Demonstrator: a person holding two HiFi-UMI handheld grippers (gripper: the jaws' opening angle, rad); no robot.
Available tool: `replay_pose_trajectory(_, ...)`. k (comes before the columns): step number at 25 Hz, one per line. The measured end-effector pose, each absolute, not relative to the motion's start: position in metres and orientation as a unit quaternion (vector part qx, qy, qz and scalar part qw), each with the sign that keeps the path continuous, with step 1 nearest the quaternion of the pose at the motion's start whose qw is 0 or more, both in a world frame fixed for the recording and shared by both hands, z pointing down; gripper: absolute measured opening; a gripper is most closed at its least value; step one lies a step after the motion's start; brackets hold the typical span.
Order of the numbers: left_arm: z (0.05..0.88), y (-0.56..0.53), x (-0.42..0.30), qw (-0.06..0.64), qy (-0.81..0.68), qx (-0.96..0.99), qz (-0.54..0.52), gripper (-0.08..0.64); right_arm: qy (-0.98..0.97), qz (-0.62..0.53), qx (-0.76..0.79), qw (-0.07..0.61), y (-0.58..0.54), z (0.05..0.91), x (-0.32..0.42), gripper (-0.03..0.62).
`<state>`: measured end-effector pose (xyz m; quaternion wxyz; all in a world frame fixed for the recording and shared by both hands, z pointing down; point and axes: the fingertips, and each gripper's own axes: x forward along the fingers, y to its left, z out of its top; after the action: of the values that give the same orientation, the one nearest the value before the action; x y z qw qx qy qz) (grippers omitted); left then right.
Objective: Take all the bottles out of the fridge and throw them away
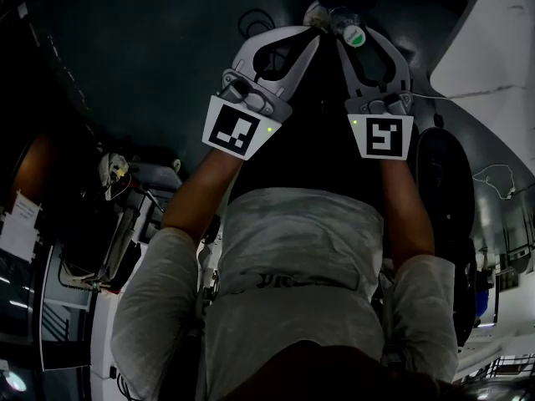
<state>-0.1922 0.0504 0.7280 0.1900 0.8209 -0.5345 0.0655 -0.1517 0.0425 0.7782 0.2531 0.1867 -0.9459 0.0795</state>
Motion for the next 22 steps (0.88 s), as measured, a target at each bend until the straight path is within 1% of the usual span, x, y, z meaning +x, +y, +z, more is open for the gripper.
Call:
replay_pose_trajectory(4,0.738,0.046,-0.193,0.196,-0.535,0.819,0.064,0.008,-0.942,0.076,0.192,0.265,0.038,0.789,-0.149,0.149)
replay_pose_trajectory(7,0.746,0.041,-0.193,0.196,-0.536,0.818,0.063,0.008,-0.943,0.064,0.195,0.262,0.032,0.795,-0.15,0.149)
replay_pose_trajectory(10,0.754,0.041,-0.192,0.196,-0.534,0.82,0.066,0.008,-0.939,0.062,0.195,0.277,0.031,0.807,-0.148,0.149)
replay_pose_trajectory(22,0.794,0.027,-0.19,0.2,-0.545,0.811,0.069,0.008,-0.936,0.052,0.202,0.285,0.024,0.841,-0.148,0.149)
